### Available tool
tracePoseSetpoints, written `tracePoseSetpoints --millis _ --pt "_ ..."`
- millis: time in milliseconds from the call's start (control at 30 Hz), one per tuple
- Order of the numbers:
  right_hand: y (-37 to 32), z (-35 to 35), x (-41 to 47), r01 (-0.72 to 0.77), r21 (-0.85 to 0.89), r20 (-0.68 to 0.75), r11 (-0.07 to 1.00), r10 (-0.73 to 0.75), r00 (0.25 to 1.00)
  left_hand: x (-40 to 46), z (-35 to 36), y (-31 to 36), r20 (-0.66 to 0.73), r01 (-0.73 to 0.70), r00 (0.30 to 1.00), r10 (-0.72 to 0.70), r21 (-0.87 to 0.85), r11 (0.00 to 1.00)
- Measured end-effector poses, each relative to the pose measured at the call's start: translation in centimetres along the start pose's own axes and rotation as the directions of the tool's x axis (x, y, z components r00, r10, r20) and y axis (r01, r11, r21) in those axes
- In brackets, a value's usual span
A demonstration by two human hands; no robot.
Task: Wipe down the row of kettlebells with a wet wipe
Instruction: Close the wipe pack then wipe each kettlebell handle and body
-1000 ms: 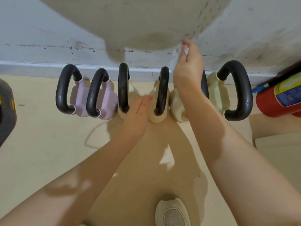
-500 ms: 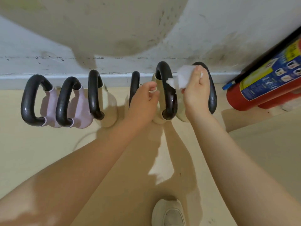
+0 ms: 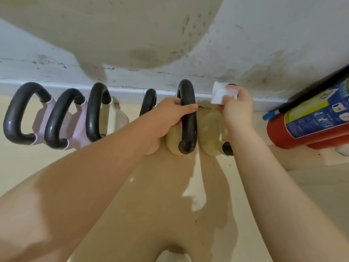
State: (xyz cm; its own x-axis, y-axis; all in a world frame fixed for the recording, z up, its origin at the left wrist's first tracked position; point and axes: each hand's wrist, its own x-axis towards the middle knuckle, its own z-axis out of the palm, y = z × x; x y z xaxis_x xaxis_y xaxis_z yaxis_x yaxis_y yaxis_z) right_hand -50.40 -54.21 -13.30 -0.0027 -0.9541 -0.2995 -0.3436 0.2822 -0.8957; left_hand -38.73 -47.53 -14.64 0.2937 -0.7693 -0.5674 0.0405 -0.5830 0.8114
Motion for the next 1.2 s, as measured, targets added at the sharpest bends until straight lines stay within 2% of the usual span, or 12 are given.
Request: tracePoseSetpoints --millis 167,300,400,533,700,767,833,900,967,1033,1133,1200 --pt "0.9 -0.1 0.9 0.341 -0.303 0.011 0.89 -0.354 0.935 -1.7 0.4 -1.3 -0.034 -0.027 0.999 0.024 -0.081 0.996" --pt "1.2 0.6 1.2 0.45 -0.426 0.061 0.785 -0.471 0.88 -4.0 -0.4 -3.2 -0.014 -0.063 0.998 0.062 -0.078 0.995" --pt "1.0 1.7 0.4 0.466 -0.406 0.125 0.786 -0.457 0.881 -5.1 -1.4 -4.7 -0.006 -0.069 0.998 0.068 -0.039 0.997" --pt "1.3 4.1 -1.9 0.432 -0.29 0.378 0.854 -0.312 0.871 -5.7 -2.5 -5.9 -0.016 -0.072 0.997 0.071 -0.043 0.996" --pt "1.4 7.0 -4.0 0.276 -0.001 0.328 0.961 -0.261 0.908 -5.8 -3.2 -6.5 -0.005 -0.093 0.996 0.093 -0.044 0.995" --pt "1.4 7.3 -4.4 0.253 0.129 0.39 0.959 -0.284 0.876 -5.8 -3.1 -6.5 0.013 -0.105 0.994 0.106 -0.045 0.993" --pt "1.7 7.0 -4.5 0.27 0.134 0.502 0.953 -0.3 0.811 -5.8 -2.9 -6.4 0.02 -0.111 0.994 0.112 -0.046 0.993" --pt "2.3 6.5 -4.0 0.223 0.095 0.583 0.97 -0.236 0.778 -5.8 -2.8 -6.3 0.011 -0.113 0.994 0.113 -0.027 0.993" --pt "2.2 6.2 -3.4 0.107 0.044 0.599 0.993 -0.112 0.793 -5.7 -2.6 -6.1 0.008 -0.112 0.994 0.112 -0.004 0.994" --pt "1.8 6.1 -3.2 0.062 0.059 0.588 0.996 -0.085 0.804 -5.7 -2.4 -5.9 0.02 -0.115 0.993 0.114 0.017 0.993" --pt "1.5 6.2 -3.2 0.256 0.058 0.565 0.965 -0.243 0.789 -5.6 -2.0 -5.7 0.026 -0.128 0.991 0.128 0.036 0.991" --pt "1.4 6.6 -2.5 0.252 0.018 0.558 0.967 -0.219 0.8 -5.4 -1.8 -5.5 0.023 -0.135 0.991 0.134 0.057 0.989"
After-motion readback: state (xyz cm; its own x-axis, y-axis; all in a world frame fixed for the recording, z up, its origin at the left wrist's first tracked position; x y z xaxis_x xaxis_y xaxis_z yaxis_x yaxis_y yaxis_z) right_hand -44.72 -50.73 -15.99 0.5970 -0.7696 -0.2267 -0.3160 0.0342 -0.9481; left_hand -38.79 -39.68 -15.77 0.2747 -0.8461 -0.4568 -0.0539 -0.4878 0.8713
